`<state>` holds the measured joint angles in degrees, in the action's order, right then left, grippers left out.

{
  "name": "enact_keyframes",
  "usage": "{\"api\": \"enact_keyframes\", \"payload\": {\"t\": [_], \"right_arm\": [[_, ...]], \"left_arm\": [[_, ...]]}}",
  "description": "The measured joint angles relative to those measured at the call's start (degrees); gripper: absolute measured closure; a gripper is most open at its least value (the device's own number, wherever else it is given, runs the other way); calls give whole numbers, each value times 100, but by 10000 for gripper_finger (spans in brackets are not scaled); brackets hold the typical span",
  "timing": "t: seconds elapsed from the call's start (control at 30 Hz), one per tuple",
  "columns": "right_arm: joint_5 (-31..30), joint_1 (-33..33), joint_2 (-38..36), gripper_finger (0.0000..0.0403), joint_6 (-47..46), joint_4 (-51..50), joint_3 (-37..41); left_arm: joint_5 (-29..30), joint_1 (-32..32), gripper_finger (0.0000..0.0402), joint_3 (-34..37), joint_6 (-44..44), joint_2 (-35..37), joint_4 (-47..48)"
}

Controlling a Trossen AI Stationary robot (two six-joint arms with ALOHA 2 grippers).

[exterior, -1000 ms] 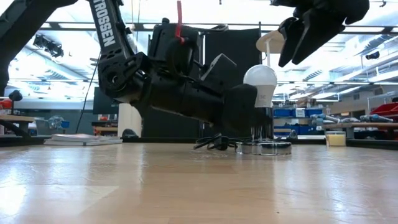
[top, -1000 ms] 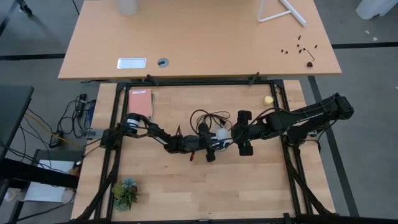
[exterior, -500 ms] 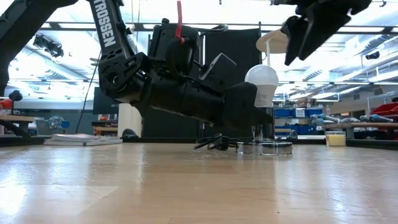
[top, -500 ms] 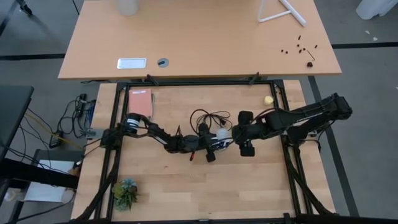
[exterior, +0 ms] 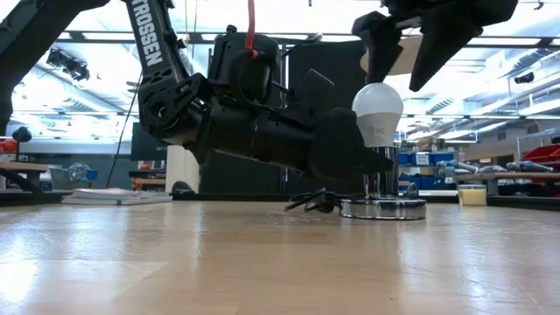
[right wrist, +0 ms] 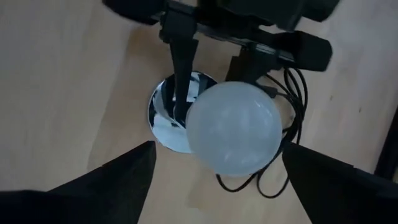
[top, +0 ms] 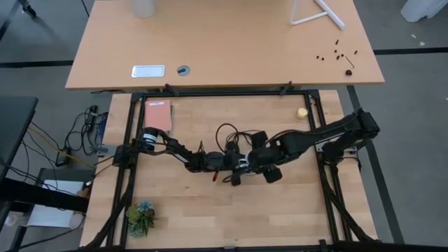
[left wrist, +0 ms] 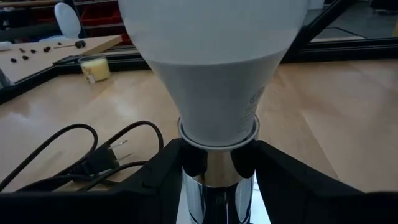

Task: Screw lightbulb
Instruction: Insert the lightbulb into the lamp

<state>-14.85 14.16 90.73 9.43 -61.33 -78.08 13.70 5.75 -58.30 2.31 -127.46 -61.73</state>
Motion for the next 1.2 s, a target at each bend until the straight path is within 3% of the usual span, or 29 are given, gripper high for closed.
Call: {"api": "enact_keyframes", "payload": {"t": [0.2, 0.5, 0.87, 1.2], "right_arm": [[254, -133, 463, 7, 426, -280, -538], [744, -490, 772, 4, 753, -359, -805], [1349, -800, 1129, 9, 1122, -154, -764], [1176, -873, 1611, 52, 1181, -185, -770]], "left_arm": [[-53, -1, 224, 0, 9, 0, 15], [-53, 1, 223, -2, 6, 0, 37], [-49, 1, 223, -4, -99, 0, 59], [-27, 1, 223, -9, -109, 2, 133]]}}
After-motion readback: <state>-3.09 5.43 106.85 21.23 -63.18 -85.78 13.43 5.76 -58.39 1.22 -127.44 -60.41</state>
